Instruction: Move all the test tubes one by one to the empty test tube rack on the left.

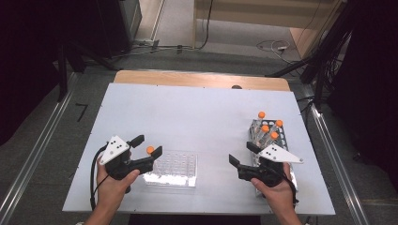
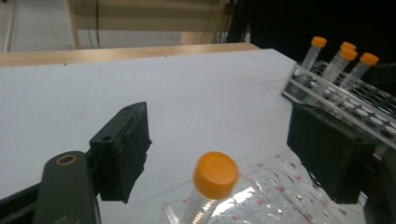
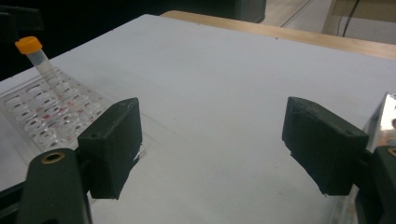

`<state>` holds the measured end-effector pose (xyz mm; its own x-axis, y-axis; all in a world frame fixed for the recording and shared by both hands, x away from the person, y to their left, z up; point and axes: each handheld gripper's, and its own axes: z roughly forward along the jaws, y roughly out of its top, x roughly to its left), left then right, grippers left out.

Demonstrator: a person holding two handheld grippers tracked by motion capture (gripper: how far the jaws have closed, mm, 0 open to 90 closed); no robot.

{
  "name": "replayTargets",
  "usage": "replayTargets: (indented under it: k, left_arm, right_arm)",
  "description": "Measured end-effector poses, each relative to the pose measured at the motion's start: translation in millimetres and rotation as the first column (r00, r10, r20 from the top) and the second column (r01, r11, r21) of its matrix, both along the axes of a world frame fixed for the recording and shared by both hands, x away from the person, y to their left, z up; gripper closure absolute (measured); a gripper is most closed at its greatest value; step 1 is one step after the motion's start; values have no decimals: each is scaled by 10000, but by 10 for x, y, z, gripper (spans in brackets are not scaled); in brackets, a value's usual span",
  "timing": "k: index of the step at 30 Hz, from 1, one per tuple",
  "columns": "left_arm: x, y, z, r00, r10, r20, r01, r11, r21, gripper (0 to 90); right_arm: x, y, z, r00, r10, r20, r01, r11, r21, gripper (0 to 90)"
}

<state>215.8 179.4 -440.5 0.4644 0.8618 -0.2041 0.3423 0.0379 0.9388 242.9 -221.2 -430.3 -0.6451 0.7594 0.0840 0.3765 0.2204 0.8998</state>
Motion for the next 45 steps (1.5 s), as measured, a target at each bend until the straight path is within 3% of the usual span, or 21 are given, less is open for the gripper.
replayTargets:
  k: [5, 10, 16, 22, 25, 32, 36, 45]
  left_arm:
    - [44, 92, -60, 9981, 612, -103, -615, 9978, -267, 180]
    - [39, 101, -69, 9971, 761, -60, -762, 9968, -237, 180]
    - [36, 89, -73, 9973, 738, -44, -738, 9970, -214, 180]
    - [37, 79, -79, 9974, 708, -96, -710, 9973, -169, 180]
    - [39, 78, -83, 9971, 749, -126, -751, 9970, -180, 181]
    - [50, 66, -104, 9973, 702, -218, -706, 9974, -170, 181]
    - [49, 62, -109, 9973, 690, -254, -694, 9975, -145, 181]
    - [57, 57, -128, 9975, 615, -351, -623, 9978, -218, 185]
  right_arm:
    - [3, -100, 31, 9994, -332, 84, 331, 9994, 67, 189]
    - [20, -244, 88, 9960, -800, 407, 796, 9967, 131, 192]
    - [81, -522, 181, 9822, -1706, 791, 1695, 9853, 203, 194]
    - [173, -780, 189, 9688, -2220, 1104, 2229, 9748, 42, 222]
    - [239, -901, 140, 9678, -2195, 1236, 2232, 9746, -174, 245]
    - [380, -1084, -3, 9822, -1569, 1035, 1617, 9861, -389, 306]
    - [451, -1125, -60, 9879, -1078, 1116, 1127, 9929, -385, 360]
    - [570, -1107, -205, 9939, -396, 1029, 461, 9971, -610, 438]
